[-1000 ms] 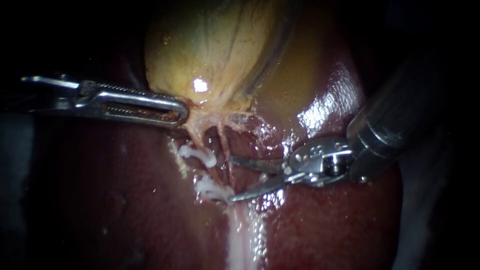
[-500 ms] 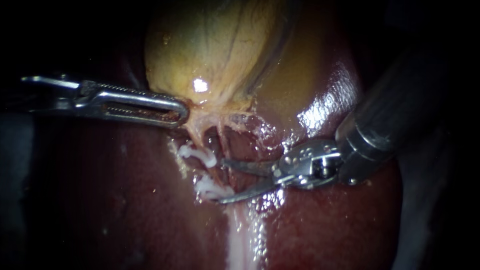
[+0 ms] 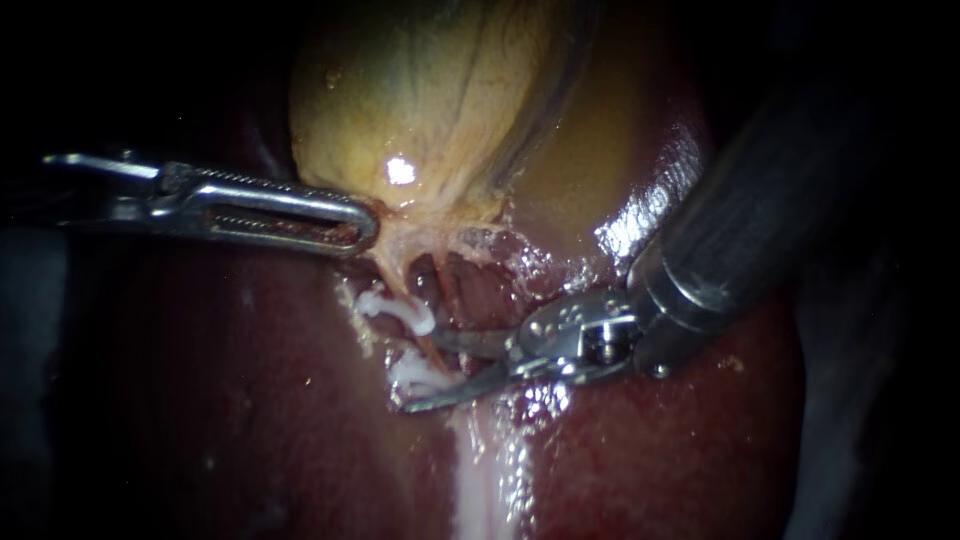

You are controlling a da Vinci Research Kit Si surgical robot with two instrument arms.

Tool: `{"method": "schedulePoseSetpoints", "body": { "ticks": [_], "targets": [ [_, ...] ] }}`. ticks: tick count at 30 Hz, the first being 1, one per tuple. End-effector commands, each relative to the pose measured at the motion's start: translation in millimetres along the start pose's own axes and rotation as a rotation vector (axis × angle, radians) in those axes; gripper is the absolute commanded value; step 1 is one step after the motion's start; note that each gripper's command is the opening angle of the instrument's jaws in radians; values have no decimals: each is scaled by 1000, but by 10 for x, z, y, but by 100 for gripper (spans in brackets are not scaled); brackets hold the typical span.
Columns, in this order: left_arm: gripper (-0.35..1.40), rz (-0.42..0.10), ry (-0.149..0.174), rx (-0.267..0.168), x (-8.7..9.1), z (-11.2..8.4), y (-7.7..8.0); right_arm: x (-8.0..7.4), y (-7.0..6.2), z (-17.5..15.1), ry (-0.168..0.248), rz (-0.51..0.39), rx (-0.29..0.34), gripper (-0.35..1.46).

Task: Go to the cutting position left tube

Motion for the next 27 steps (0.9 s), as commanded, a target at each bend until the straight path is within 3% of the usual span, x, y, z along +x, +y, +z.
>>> {"method": "schedulePoseSetpoints", "body": {
  "ticks": [1,27],
  "targets": [
    [-35,0,0,0,0,0,0,1,1,2,0,6,0,142],
    [-35,0,1,1,1,1,1,17,8,44,33,32,33,142]
  ]
}}
